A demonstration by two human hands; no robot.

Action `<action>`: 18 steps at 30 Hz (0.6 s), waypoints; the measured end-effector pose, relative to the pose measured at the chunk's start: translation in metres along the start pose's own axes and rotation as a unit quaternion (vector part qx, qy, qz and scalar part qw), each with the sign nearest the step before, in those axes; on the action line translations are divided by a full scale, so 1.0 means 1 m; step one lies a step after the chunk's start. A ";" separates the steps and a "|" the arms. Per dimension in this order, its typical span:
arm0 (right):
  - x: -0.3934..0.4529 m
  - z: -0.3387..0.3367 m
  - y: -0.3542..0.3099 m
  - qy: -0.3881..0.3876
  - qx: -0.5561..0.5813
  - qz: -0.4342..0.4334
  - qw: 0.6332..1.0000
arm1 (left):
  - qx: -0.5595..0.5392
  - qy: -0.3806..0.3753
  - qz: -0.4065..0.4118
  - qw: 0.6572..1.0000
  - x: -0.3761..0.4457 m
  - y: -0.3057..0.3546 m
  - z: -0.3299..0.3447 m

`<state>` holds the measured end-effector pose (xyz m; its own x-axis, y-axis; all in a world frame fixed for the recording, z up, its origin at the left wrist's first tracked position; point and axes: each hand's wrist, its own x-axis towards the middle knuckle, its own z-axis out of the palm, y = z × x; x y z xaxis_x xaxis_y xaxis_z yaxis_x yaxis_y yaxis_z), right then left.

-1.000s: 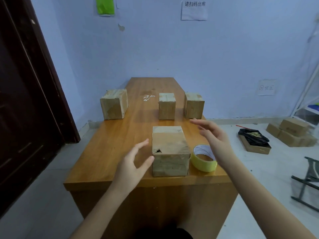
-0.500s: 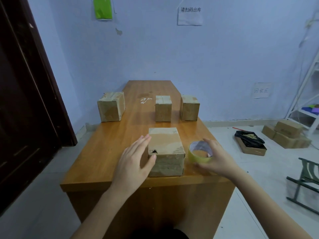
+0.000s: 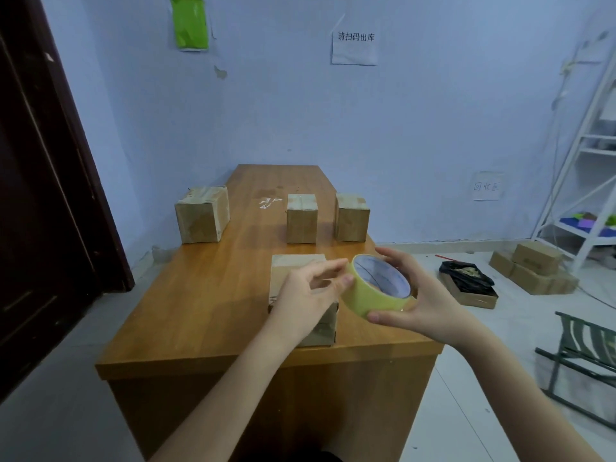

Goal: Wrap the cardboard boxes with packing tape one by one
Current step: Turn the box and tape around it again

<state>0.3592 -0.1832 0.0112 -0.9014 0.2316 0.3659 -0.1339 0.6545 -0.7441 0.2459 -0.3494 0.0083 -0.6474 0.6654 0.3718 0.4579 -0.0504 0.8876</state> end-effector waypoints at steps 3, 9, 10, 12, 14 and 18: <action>0.000 0.004 -0.005 0.007 0.013 0.001 1.000 | 0.006 0.071 0.039 0.997 -0.003 -0.003 0.000; 0.010 0.028 -0.018 0.069 0.096 0.003 0.993 | -0.003 0.163 0.034 0.986 -0.003 -0.008 -0.006; 0.012 0.034 -0.020 0.089 0.123 0.001 0.988 | 0.000 0.181 0.029 0.983 -0.002 -0.009 -0.008; 0.014 0.047 -0.025 0.102 0.157 -0.016 0.982 | -0.006 0.209 0.014 0.978 -0.001 -0.011 -0.012; 0.017 0.062 -0.029 0.096 0.157 -0.046 0.982 | -0.023 0.224 0.000 0.974 -0.001 -0.012 -0.015; 0.030 0.090 -0.026 0.155 0.172 -0.074 0.970 | -0.056 0.246 -0.030 0.967 -0.001 -0.016 -0.023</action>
<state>0.2986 -0.2586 -0.0090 -0.7024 0.3938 0.5930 -0.4288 0.4309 -0.7940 0.2257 -0.3663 -0.0001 -0.8949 0.2350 0.3793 0.3600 -0.1218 0.9250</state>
